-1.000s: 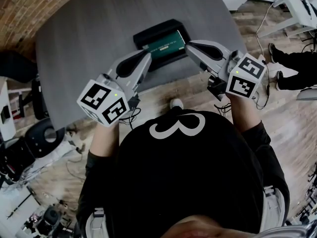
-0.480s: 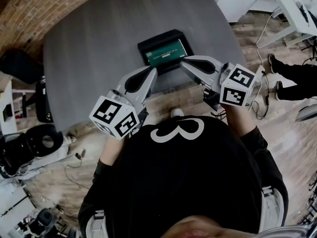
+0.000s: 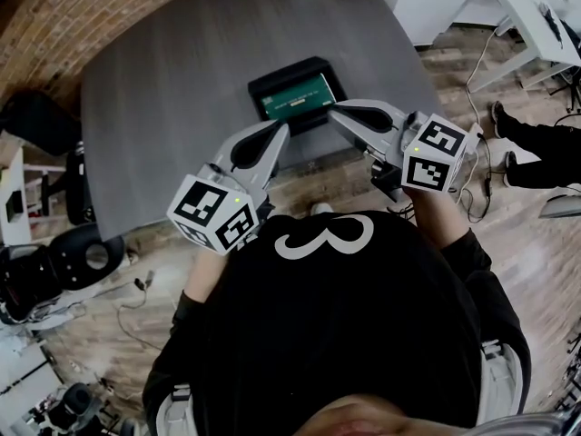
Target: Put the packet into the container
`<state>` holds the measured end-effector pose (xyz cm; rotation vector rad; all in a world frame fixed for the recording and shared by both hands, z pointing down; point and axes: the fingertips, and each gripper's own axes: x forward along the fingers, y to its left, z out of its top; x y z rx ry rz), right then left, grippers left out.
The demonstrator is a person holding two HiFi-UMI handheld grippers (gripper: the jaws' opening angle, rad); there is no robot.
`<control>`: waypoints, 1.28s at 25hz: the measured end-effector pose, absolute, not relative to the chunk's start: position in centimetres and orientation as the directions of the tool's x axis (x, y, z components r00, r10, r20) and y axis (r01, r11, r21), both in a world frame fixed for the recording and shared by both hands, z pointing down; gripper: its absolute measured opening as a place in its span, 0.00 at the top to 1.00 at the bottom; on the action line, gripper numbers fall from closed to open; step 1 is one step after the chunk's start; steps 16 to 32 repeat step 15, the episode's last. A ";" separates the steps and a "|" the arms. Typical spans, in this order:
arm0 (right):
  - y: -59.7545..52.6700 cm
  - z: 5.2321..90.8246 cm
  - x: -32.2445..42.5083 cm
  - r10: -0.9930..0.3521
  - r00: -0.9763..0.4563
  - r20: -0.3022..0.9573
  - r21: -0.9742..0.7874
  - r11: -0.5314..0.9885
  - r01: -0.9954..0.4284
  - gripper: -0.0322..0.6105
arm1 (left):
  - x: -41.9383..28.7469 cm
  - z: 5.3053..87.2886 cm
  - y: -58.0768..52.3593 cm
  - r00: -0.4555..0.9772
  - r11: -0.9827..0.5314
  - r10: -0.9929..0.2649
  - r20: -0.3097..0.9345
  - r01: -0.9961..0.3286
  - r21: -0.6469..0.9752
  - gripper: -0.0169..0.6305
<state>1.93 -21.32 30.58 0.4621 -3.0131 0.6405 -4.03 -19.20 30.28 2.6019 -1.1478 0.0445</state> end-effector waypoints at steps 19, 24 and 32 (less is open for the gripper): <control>-20.1 30.3 2.1 -0.260 -0.962 0.083 -0.389 0.880 -0.272 0.95 | -3.7 30.2 -17.9 0.666 -0.621 -0.731 0.145 -0.739 0.261 0.95; -20.1 30.3 2.1 -0.260 -0.962 0.083 -0.389 0.880 -0.272 0.95 | -3.7 30.2 -17.9 0.666 -0.621 -0.731 0.145 -0.739 0.261 0.95; -20.1 30.3 2.1 -0.260 -0.962 0.083 -0.389 0.880 -0.272 0.95 | -3.7 30.2 -17.9 0.666 -0.621 -0.731 0.145 -0.739 0.261 0.95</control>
